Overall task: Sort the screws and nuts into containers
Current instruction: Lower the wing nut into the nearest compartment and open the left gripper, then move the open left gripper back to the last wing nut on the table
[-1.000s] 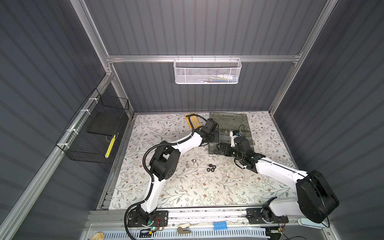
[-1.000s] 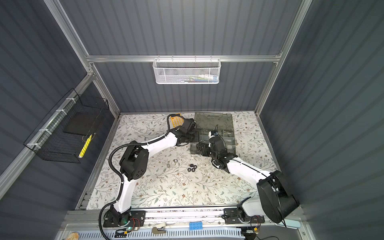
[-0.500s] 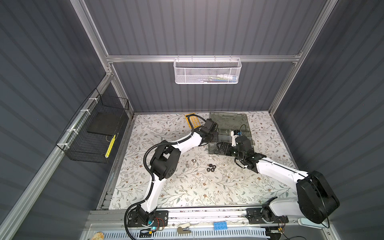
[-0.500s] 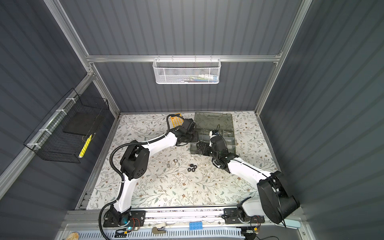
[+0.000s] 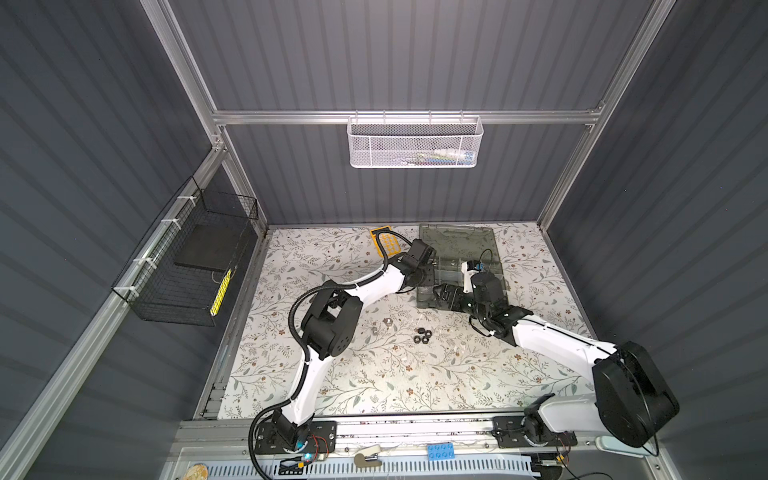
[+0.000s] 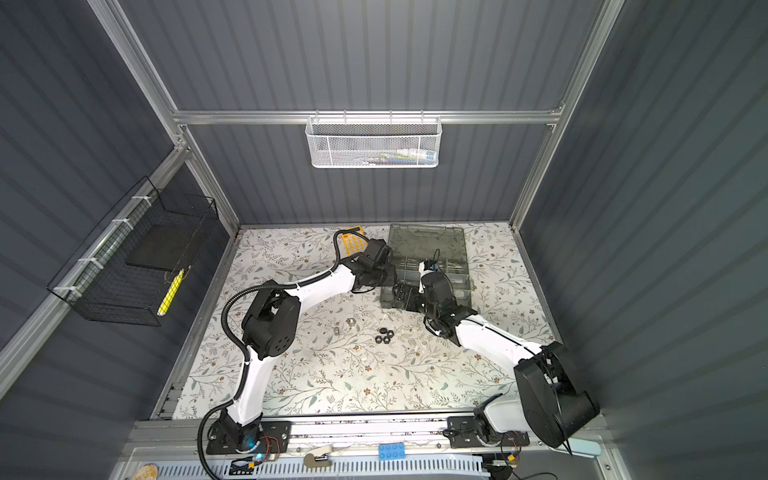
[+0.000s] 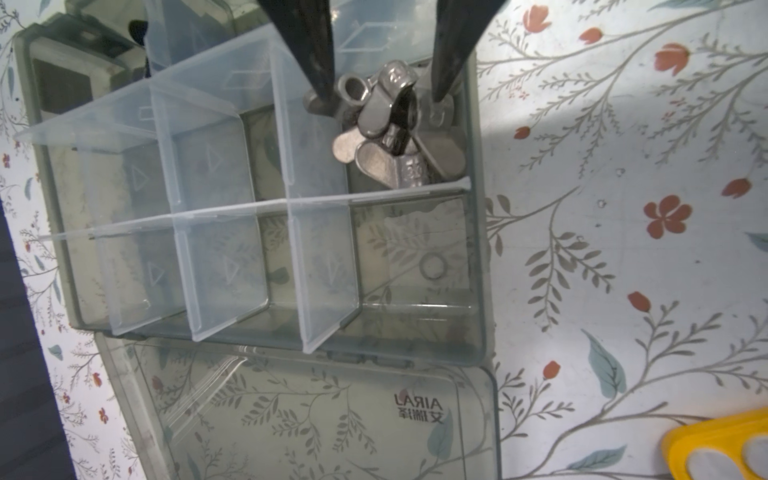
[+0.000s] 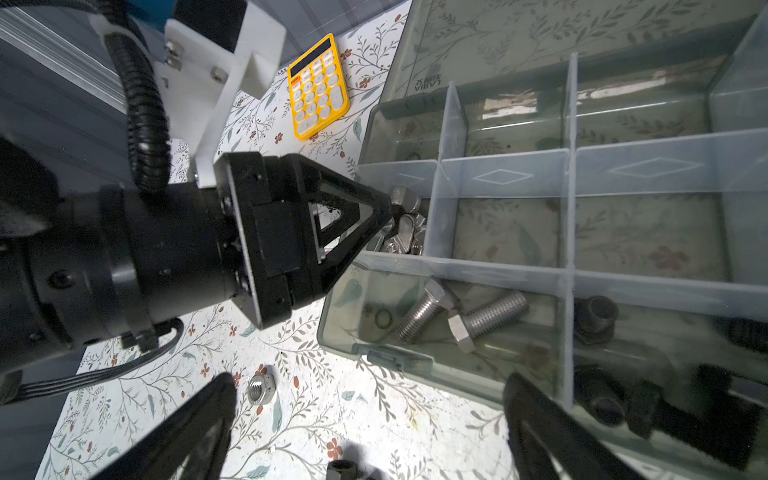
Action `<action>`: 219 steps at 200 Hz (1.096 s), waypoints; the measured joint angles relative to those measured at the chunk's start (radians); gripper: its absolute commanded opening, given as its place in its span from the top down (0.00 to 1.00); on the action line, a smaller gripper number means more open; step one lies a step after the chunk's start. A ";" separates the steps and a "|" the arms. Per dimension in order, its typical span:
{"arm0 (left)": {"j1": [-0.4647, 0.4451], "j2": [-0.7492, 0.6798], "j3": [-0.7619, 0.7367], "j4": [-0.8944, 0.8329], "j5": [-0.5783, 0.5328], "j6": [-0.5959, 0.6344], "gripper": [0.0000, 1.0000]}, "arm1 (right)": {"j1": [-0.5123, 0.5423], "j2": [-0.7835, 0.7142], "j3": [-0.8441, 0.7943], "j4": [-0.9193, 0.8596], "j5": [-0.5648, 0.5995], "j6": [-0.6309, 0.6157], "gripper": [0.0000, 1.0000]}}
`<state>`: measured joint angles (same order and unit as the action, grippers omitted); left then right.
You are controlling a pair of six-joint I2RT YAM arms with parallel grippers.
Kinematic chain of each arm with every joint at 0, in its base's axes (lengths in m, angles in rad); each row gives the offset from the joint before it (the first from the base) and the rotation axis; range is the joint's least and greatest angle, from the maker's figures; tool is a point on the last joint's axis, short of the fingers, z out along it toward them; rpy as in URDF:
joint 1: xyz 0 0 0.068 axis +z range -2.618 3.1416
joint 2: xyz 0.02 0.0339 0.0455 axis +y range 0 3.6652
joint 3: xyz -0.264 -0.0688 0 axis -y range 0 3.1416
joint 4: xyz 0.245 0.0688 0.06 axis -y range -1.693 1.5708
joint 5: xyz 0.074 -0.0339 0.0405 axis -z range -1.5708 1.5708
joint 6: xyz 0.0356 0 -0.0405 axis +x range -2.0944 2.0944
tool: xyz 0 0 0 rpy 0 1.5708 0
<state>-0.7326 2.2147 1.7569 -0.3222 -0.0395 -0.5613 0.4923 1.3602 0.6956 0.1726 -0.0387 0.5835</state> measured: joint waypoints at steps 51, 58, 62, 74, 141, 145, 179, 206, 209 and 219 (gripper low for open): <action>0.000 -0.003 0.000 0.000 -0.015 0.006 0.50 | -0.001 0.000 0.000 0.000 0.000 0.000 0.01; 0.000 -0.005 0.000 -0.003 -0.019 0.008 0.49 | -0.001 0.000 0.000 0.000 0.000 0.000 0.01; 0.000 -0.007 0.000 -0.006 -0.022 0.008 0.49 | -0.001 0.000 0.000 0.000 0.000 0.000 0.01; 0.000 -0.015 -0.001 -0.013 -0.032 0.011 0.46 | -0.001 0.000 -0.002 0.002 -0.001 0.000 0.01; 0.026 -0.147 -0.074 -0.034 -0.071 0.034 0.21 | -0.001 0.001 -0.004 0.021 -0.037 0.001 0.01; 0.031 -0.156 -0.083 -0.032 -0.073 0.036 0.18 | -0.001 0.001 -0.004 0.022 -0.038 0.000 0.01; 0.088 -0.216 -0.172 -0.034 -0.077 0.041 0.00 | 0.011 0.001 -0.004 0.027 -0.039 -0.008 0.01; 0.161 -0.263 -0.241 -0.045 -0.077 0.052 0.00 | 0.062 0.012 0.003 0.027 -0.028 -0.038 0.01; 0.169 -0.268 -0.248 -0.047 -0.077 0.054 0.00 | 0.072 0.016 0.006 0.027 -0.025 -0.042 0.01; 0.200 -0.288 -0.272 -0.054 -0.077 0.062 0.00 | 0.100 0.026 0.017 0.021 -0.016 -0.061 0.01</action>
<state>-0.5327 1.9266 1.4853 -0.3759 -0.1165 -0.4992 0.5926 1.3857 0.7128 0.1936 -0.0544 0.5228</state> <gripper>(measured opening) 0.996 0.992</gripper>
